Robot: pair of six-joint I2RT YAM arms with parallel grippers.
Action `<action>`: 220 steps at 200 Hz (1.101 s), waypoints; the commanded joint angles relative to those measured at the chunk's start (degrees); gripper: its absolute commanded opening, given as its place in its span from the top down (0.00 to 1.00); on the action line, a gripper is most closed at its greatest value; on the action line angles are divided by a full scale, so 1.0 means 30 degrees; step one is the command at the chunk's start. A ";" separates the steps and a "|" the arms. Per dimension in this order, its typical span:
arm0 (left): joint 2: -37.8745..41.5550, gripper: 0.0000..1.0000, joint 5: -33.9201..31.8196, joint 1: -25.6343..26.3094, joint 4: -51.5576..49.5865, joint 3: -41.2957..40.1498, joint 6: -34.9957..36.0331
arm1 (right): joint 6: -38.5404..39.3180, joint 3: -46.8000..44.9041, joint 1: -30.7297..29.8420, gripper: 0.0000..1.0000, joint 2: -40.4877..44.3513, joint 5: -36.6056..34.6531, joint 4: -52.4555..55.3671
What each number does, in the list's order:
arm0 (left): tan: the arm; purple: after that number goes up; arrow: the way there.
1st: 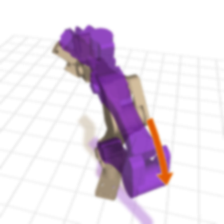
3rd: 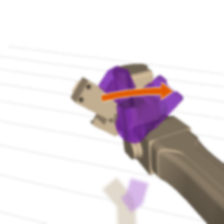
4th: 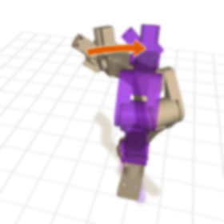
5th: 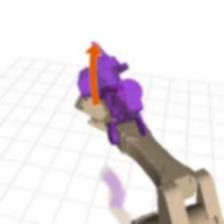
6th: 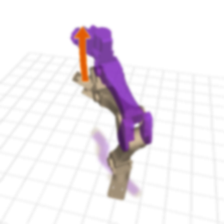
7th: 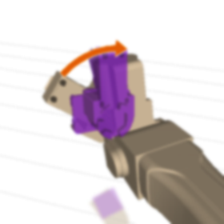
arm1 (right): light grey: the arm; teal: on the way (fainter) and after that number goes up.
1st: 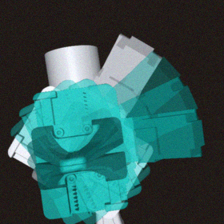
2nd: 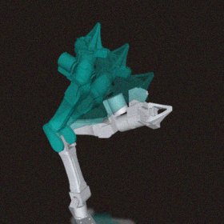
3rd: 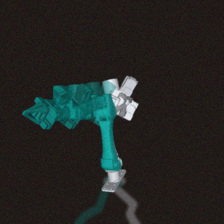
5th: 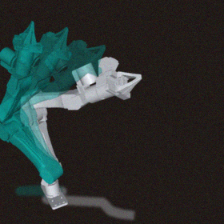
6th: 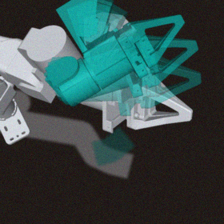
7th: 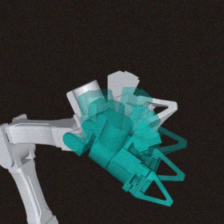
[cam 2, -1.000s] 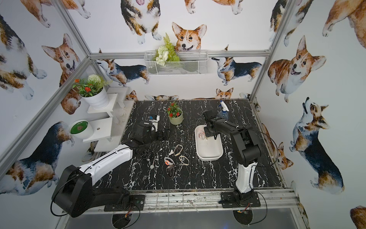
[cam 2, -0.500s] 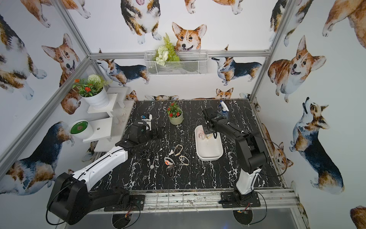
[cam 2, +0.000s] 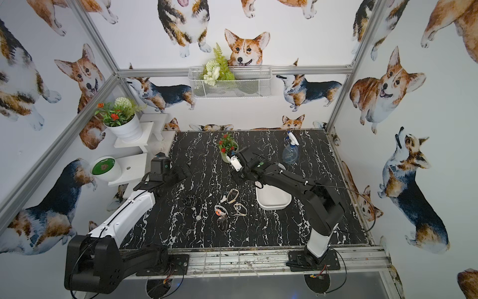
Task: Put the watch into the storage box
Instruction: Pick up the watch at the center of the board.
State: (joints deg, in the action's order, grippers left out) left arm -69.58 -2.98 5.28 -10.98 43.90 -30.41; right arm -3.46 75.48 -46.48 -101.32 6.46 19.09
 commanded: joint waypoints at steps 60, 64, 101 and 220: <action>0.0326 0.00 -0.0152 -0.1623 -0.0409 -0.0776 -0.1283 | -0.3071 0.5877 -0.3499 0.51 -0.6368 0.3403 -0.1672; 0.0314 0.00 -0.0159 -0.1680 -0.0396 -0.0801 -0.1273 | -0.3081 0.6284 -0.3587 0.51 -0.6743 0.3407 -0.1455; 0.0605 0.00 -0.0243 -0.1787 -0.0294 -0.1025 -0.1355 | -0.3057 0.8794 -0.4075 0.51 -0.9216 0.3373 -0.0749; 0.1105 0.00 0.0145 -0.1818 0.0233 -0.1305 -0.1405 | -0.2982 1.2335 -0.4428 0.60 -1.2689 0.3999 0.0724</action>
State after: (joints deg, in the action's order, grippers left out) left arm -66.46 -2.63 -0.08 -11.62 40.01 -34.50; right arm -12.16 111.31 -59.48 -138.41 17.76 19.55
